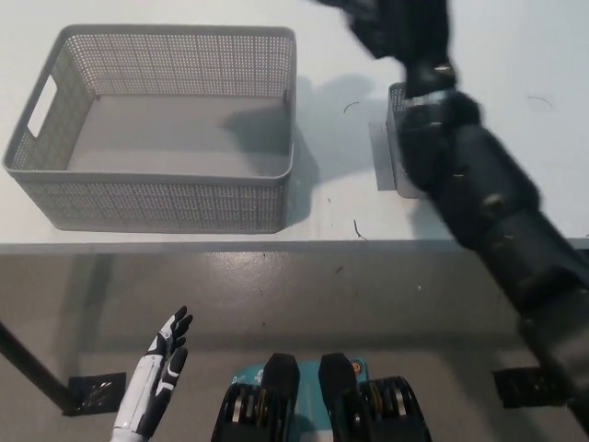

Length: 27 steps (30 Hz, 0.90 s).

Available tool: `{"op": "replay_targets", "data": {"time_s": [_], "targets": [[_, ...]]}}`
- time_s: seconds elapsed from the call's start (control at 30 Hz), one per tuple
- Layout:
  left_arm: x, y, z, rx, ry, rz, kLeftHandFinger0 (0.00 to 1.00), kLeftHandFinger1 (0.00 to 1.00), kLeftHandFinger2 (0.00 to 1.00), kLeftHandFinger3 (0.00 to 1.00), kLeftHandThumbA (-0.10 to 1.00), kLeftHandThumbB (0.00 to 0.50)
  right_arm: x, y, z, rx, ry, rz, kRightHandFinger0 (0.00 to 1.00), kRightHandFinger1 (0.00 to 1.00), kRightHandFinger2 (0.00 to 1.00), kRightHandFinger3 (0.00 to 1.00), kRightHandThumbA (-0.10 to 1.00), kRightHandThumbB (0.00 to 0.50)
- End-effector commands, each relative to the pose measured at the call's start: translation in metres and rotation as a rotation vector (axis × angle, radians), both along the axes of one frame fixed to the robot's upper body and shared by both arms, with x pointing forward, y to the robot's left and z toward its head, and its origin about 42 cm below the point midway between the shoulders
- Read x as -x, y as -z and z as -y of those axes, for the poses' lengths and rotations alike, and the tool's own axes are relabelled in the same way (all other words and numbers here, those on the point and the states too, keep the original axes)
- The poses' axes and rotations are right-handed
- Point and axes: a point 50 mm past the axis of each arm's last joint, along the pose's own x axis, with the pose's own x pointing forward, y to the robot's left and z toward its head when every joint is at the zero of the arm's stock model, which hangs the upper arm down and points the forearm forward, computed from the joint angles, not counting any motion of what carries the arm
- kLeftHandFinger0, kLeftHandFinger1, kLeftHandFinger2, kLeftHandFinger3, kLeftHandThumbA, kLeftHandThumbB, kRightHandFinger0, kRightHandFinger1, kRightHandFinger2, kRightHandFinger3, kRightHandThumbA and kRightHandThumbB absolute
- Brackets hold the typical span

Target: Usethe right hand to pick up a oven gloves on top of a leveled container and place it into another larger container on the left side

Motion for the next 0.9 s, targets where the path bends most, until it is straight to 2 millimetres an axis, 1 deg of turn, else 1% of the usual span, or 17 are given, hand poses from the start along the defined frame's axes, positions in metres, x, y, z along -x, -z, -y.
{"op": "replay_targets", "data": {"time_s": [0.0, 0.07, 0.17, 0.23, 0.4, 0.43, 0.47, 0.5, 0.53, 0.57, 0.6, 0.63, 0.67, 0.7, 0.73, 0.83, 0.87], "targets": [[0.002, -0.006, -0.002, -0.016, 0.012, 0.052, 1.0, 1.0, 1.0, 1.0, 1.0, 0.044, 0.004, -0.052, -0.052, 0.048, -0.038, 0.105, 0.0, 0.16, 0.63, 0.47, -0.1, 0.231], [0.003, -0.006, -0.001, -0.013, 0.011, 0.052, 1.0, 1.0, 1.0, 1.0, 1.0, 0.046, 0.005, -0.055, -0.064, 0.055, -0.047, 0.118, 0.0, 0.02, 0.47, 0.26, -0.1, 0.264], [0.002, -0.006, -0.001, -0.014, 0.01, 0.054, 1.0, 1.0, 1.0, 1.0, 1.0, 0.047, 0.007, -0.061, -0.085, 0.069, -0.054, 0.065, 0.0, 0.0, 0.46, 0.08, -0.1, 0.243], [0.001, -0.007, 0.0, -0.011, 0.013, 0.056, 1.0, 1.0, 1.0, 1.0, 1.0, 0.057, 0.008, -0.065, -0.096, 0.061, -0.08, 0.006, 0.0, 0.0, 0.47, 0.08, -0.1, 0.222], [0.002, -0.007, 0.0, -0.029, 0.02, 0.058, 1.0, 1.0, 1.0, 1.0, 1.0, 0.033, 0.011, -0.066, -0.113, 0.062, -0.081, -0.053, 0.0, 0.01, 0.51, 0.09, -0.1, 0.241], [0.002, -0.007, 0.0, -0.028, 0.022, 0.057, 1.0, 1.0, 1.0, 1.0, 1.0, 0.032, 0.012, -0.066, -0.117, 0.066, -0.076, -0.054, 0.0, 0.0, 0.51, 0.12, -0.1, 0.212], [0.002, -0.007, 0.0, -0.028, 0.025, 0.057, 1.0, 1.0, 1.0, 1.0, 1.0, 0.033, 0.013, -0.066, -0.12, 0.061, -0.082, -0.058, 0.0, 0.0, 0.51, 0.26, -0.1, 0.184], [0.001, -0.008, 0.001, -0.034, 0.026, 0.06, 1.0, 1.0, 1.0, 1.0, 1.0, 0.027, 0.013, -0.067, -0.125, 0.071, -0.049, -0.105, 0.0, 0.07, 0.59, 0.5, -0.1, 0.183], [0.001, -0.008, 0.001, -0.038, 0.027, 0.061, 1.0, 1.0, 1.0, 1.0, 1.0, 0.029, 0.012, -0.067, -0.128, 0.084, -0.011, -0.139, 0.11, 0.35, 0.87, 0.9, -0.1, 0.288], [0.001, -0.007, 0.001, -0.039, 0.027, 0.06, 1.0, 1.0, 1.0, 1.0, 1.0, 0.029, 0.011, -0.068, -0.129, 0.102, 0.022, -0.162, 0.06, 0.34, 0.85, 0.96, -0.1, 0.251], [0.0, -0.007, 0.001, -0.042, 0.025, 0.059, 1.0, 1.0, 1.0, 1.0, 1.0, 0.028, 0.009, -0.068, -0.132, 0.121, 0.063, -0.237, 0.44, 0.81, 1.0, 1.0, 0.1, 0.294], [0.0, -0.007, 0.001, -0.042, 0.025, 0.059, 1.0, 1.0, 1.0, 1.0, 1.0, 0.028, 0.008, -0.069, -0.132, 0.117, 0.06, -0.295, 0.72, 1.0, 1.0, 1.0, 0.17, 0.337], [0.0, -0.007, 0.001, -0.043, 0.026, 0.059, 1.0, 1.0, 1.0, 1.0, 1.0, 0.032, 0.006, -0.071, -0.134, 0.105, 0.039, -0.397, 1.0, 1.0, 1.0, 1.0, 0.23, 0.367], [0.0, -0.007, 0.001, -0.044, 0.027, 0.061, 1.0, 1.0, 1.0, 1.0, 1.0, 0.032, 0.004, -0.072, -0.134, 0.103, 0.028, -0.441, 1.0, 1.0, 1.0, 1.0, 0.25, 0.381], [0.0, -0.007, 0.001, -0.042, 0.028, 0.06, 1.0, 1.0, 0.99, 1.0, 1.0, 0.03, 0.003, -0.074, -0.132, 0.099, 0.025, -0.476, 1.0, 1.0, 1.0, 1.0, 0.35, 0.426], [0.002, -0.006, 0.0, -0.048, 0.031, 0.059, 1.0, 1.0, 0.99, 1.0, 1.0, 0.016, 0.0, -0.081, -0.129, 0.079, -0.009, -0.555, 1.0, 1.0, 1.0, 1.0, 0.63, 0.474], [0.002, -0.006, 0.0, -0.051, 0.03, 0.059, 1.0, 1.0, 0.98, 1.0, 1.0, 0.015, -0.001, -0.084, -0.129, 0.07, -0.031, -0.589, 1.0, 1.0, 1.0, 1.0, 0.67, 0.478]]}}
